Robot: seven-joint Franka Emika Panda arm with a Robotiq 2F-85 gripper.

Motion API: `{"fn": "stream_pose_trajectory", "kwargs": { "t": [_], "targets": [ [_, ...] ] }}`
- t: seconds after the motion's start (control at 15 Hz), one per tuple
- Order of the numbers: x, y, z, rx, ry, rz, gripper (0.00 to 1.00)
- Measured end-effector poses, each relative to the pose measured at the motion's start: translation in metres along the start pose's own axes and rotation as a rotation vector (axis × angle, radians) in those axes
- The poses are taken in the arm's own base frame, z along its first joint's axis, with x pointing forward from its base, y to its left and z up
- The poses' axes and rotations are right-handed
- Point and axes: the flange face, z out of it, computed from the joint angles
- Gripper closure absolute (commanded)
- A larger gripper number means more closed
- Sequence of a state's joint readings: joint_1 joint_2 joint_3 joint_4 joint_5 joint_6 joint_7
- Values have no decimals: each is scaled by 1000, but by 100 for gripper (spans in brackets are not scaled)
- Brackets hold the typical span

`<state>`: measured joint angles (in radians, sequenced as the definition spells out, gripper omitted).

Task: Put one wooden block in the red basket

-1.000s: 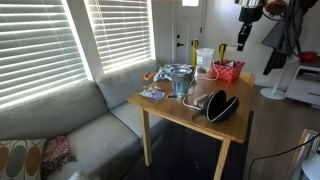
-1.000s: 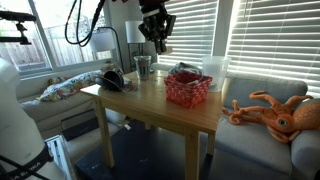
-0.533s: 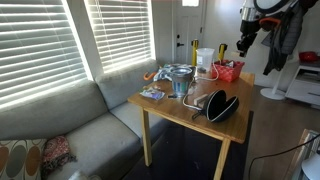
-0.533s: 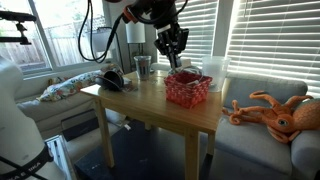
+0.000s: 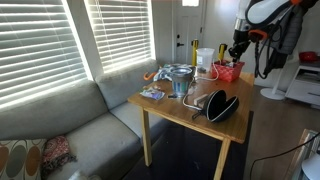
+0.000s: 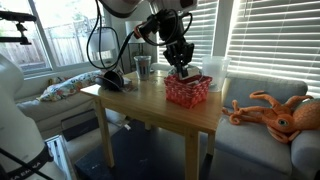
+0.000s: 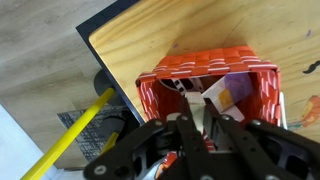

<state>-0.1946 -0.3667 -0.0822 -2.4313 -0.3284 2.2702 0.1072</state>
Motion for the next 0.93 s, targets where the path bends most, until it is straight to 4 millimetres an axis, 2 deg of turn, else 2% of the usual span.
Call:
{"fn": "stream_pose_trajectory", "kwargs": {
  "t": [0.13, 0.2, 0.33, 0.47, 0.6, 0.8, 0.93],
  "targets": [
    [2, -1, 7, 2, -1, 14, 91],
    [3, -1, 10, 2, -5, 18, 58],
    [4, -3, 13, 5, -8, 19, 51],
    [5, -6, 10, 6, 4, 12, 37],
    [7, -15, -2, 4, 22, -7, 22],
    [1, -41, -35, 15, 35, -58, 2],
    [-9, -64, -64, 47, 27, -100, 0]
  ]
}}
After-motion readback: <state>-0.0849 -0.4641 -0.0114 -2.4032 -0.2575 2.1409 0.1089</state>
